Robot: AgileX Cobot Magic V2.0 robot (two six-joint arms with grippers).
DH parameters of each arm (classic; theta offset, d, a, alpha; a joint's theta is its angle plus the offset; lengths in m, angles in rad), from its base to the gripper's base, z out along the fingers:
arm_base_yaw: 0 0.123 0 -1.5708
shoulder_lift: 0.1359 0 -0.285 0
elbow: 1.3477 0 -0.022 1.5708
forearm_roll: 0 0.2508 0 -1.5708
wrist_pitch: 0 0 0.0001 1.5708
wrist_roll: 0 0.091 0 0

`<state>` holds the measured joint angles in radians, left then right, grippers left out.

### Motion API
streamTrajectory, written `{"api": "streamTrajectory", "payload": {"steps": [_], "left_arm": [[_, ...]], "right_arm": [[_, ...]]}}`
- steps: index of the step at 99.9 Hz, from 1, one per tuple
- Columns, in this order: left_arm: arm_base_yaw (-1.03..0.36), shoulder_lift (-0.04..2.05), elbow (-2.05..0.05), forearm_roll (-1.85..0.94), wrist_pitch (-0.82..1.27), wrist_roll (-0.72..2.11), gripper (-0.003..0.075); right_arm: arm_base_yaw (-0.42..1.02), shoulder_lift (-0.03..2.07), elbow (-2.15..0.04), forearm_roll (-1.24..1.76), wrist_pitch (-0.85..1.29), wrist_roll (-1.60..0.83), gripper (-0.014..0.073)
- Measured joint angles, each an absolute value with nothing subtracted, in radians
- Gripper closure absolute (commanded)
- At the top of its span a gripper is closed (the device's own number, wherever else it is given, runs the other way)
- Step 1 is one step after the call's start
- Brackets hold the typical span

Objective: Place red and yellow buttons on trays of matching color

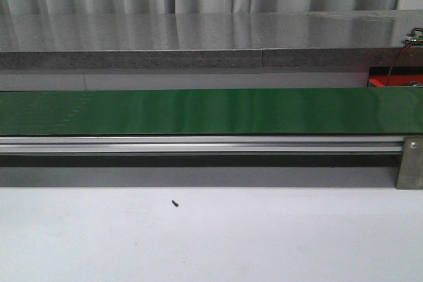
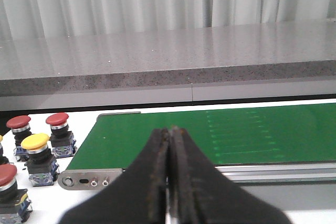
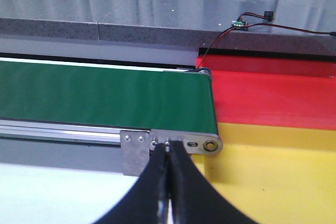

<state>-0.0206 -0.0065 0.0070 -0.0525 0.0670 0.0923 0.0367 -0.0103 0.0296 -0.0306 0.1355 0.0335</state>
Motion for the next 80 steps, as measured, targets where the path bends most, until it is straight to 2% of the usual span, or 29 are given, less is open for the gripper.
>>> {"api": "streamTrajectory", "payload": {"steps": [54, 67, 80], "left_arm": [[-0.021, -0.006, 0.005, -0.053, 0.062, 0.092, 0.0740], [-0.021, -0.006, -0.050, -0.053, 0.146, 0.092, 0.0740], [-0.021, 0.029, -0.191, -0.053, 0.272, 0.092, 0.0740]], "right_arm": [[0.037, -0.010, 0.030, -0.031, 0.136, 0.034, 0.0711], [0.037, -0.010, 0.030, -0.031, 0.136, 0.034, 0.0711], [0.037, -0.010, 0.030, -0.031, 0.136, 0.034, 0.0711]]}}
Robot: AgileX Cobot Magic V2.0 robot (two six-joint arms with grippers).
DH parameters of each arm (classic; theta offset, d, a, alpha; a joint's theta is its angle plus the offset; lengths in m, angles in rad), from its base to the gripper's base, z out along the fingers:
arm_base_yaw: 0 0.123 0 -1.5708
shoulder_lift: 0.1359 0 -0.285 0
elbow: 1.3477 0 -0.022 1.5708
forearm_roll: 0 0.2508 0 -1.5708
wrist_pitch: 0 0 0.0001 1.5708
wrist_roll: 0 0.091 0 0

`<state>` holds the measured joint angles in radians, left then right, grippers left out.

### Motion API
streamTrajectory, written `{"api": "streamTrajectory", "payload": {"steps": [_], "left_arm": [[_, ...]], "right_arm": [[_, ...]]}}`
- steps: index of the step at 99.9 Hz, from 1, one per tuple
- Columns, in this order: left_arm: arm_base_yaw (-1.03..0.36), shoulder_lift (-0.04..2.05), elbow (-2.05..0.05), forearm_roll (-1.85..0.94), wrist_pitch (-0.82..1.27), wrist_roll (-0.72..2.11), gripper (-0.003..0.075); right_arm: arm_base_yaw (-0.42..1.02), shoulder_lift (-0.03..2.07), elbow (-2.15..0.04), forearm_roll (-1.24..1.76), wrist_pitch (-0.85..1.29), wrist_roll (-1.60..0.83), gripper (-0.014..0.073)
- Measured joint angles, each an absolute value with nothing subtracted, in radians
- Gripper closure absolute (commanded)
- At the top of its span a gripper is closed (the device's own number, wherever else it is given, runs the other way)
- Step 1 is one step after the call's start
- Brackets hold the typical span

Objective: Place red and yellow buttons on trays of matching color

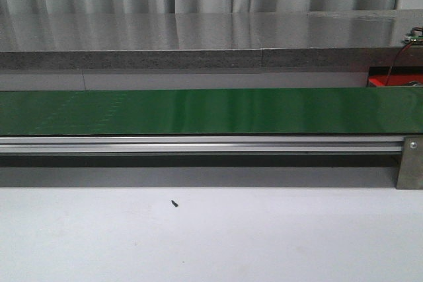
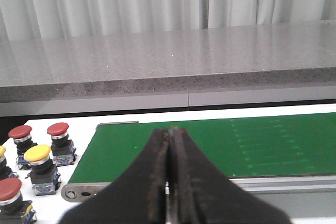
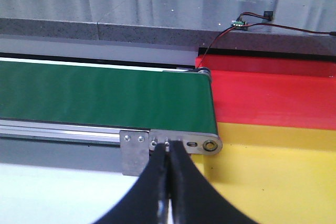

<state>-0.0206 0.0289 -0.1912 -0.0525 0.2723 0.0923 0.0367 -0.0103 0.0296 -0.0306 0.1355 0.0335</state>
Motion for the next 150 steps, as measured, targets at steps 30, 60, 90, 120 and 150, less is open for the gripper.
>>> {"api": "streamTrajectory", "payload": {"steps": [30, 60, 90, 120, 150], "left_arm": [[-0.021, 0.359, -0.556, -0.053, 0.762, 0.092, 0.0740], [-0.021, 0.600, -0.628, -0.129, 0.868, 0.092, 0.0740], [-0.021, 0.709, -0.628, -0.156, 0.868, 0.092, 0.0692], [-0.021, 0.722, -0.628, -0.176, 0.832, 0.092, 0.0032], [-0.021, 0.722, -0.628, -0.083, 0.814, -0.062, 0.0090]], "right_arm": [[0.037, -0.010, 0.030, -0.031, 0.136, 0.034, 0.0711], [0.037, -0.010, 0.030, -0.031, 0.136, 0.034, 0.0711], [0.037, -0.010, 0.030, -0.031, 0.136, 0.034, 0.0711], [0.037, -0.010, 0.030, -0.031, 0.136, 0.034, 0.0711], [0.037, -0.010, 0.030, -0.031, 0.136, 0.034, 0.0711]]}}
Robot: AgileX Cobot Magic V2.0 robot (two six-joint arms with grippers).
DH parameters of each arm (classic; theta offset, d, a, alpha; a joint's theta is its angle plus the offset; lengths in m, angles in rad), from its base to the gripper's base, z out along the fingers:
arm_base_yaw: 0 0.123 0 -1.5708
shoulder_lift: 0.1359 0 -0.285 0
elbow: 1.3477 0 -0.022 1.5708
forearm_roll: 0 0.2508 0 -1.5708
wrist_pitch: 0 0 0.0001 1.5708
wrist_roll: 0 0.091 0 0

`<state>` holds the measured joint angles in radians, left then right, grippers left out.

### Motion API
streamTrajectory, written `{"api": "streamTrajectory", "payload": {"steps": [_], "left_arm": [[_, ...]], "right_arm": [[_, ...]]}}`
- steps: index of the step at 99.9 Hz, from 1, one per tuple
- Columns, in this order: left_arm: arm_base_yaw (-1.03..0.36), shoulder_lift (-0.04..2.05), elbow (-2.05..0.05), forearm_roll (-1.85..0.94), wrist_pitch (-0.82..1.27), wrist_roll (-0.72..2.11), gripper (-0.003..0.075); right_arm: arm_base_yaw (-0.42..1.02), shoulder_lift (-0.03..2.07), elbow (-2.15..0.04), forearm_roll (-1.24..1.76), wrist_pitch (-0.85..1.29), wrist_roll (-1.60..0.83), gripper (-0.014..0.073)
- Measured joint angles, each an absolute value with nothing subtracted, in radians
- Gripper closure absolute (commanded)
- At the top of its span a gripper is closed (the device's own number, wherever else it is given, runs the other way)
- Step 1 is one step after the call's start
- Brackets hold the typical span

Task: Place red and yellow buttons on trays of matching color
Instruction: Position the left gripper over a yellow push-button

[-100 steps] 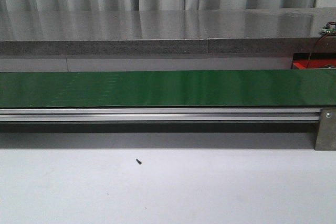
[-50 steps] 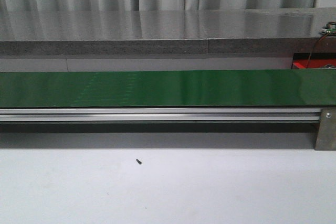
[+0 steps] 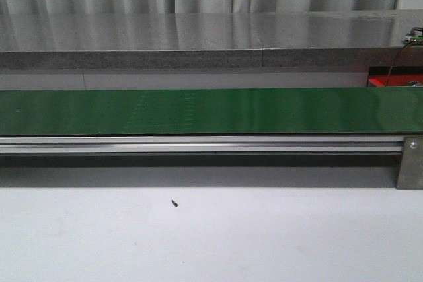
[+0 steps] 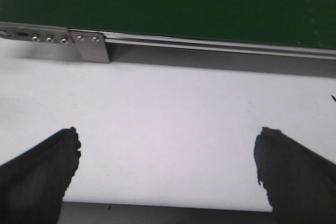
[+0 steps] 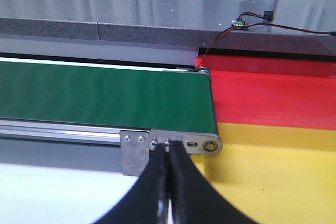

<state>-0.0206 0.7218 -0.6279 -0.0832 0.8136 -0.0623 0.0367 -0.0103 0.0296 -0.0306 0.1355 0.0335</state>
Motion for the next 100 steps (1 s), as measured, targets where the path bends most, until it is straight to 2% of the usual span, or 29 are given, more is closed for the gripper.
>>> {"api": "streamTrajectory", "payload": {"steps": [19, 33, 76, 100], "left_arm": [[-0.021, 0.752, -0.635, 0.170, 0.813, -0.338, 0.0090], [0.005, 0.826, -0.682, 0.263, 0.825, -0.409, 0.0090], [0.444, 1.100, -0.805, 0.297, 0.731, -0.382, 0.0090], [0.510, 1.279, -0.832, 0.293, 0.688, -0.375, 0.0090]], "right_arm": [[0.037, -0.010, 0.030, -0.031, 0.136, 0.034, 0.0711], [0.037, -0.010, 0.030, -0.031, 0.136, 0.034, 0.0711], [0.037, -0.010, 0.030, -0.031, 0.136, 0.034, 0.0711], [0.037, -0.010, 0.030, -0.031, 0.136, 0.034, 0.0711]]}}
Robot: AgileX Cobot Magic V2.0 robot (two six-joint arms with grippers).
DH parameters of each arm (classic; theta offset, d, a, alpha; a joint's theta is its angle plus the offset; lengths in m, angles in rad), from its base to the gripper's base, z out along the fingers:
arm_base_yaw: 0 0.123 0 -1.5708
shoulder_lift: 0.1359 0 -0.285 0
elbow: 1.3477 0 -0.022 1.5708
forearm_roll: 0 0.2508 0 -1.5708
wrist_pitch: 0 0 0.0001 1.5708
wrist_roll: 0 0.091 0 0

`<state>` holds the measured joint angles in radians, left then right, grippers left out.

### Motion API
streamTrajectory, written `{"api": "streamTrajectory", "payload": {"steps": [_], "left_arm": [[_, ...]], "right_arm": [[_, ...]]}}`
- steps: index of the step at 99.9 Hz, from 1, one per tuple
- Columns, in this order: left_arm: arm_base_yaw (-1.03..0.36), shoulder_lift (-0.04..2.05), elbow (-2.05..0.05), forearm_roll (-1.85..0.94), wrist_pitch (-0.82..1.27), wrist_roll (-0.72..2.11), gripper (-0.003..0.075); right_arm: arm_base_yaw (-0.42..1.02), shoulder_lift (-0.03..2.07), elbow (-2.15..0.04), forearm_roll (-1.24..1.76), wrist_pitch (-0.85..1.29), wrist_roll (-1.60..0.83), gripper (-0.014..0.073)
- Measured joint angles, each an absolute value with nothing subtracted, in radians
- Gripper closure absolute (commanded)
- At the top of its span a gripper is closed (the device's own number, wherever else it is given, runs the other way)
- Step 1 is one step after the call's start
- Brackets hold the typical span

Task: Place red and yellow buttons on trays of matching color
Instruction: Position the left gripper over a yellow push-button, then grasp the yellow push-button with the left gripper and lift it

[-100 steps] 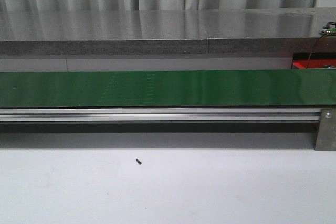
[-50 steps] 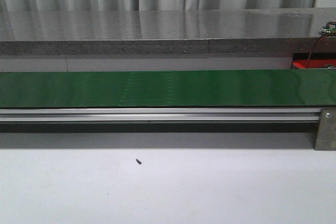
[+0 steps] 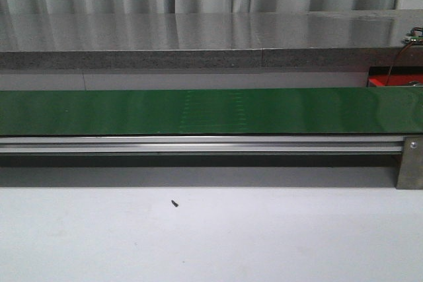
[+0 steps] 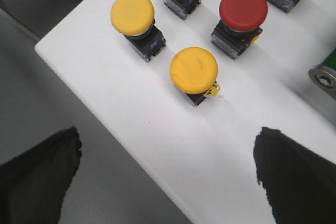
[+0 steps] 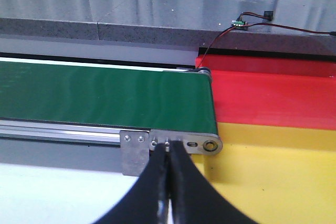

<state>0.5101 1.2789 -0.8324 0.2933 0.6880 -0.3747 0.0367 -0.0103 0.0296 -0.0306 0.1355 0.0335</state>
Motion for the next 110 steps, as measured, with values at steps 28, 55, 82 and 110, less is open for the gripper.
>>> {"api": "streamTrajectory", "payload": {"steps": [28, 55, 82, 110], "left_arm": [[0.510, 1.480, -0.921, 0.295, 0.660, -0.372, 0.0091], [0.510, 1.598, -0.963, 0.295, 0.620, -0.370, 0.0092], [0.510, 1.697, -0.967, 0.285, 0.534, -0.370, 0.0092], [0.510, 1.737, -0.970, 0.280, 0.518, -0.370, 0.0149]], "right_arm": [[0.037, -0.010, 0.030, -0.031, 0.136, 0.034, 0.0711], [0.037, -0.010, 0.030, -0.031, 0.136, 0.034, 0.0711], [0.037, -0.010, 0.030, -0.031, 0.136, 0.034, 0.0711], [0.037, -0.010, 0.030, -0.031, 0.136, 0.034, 0.0711]]}}
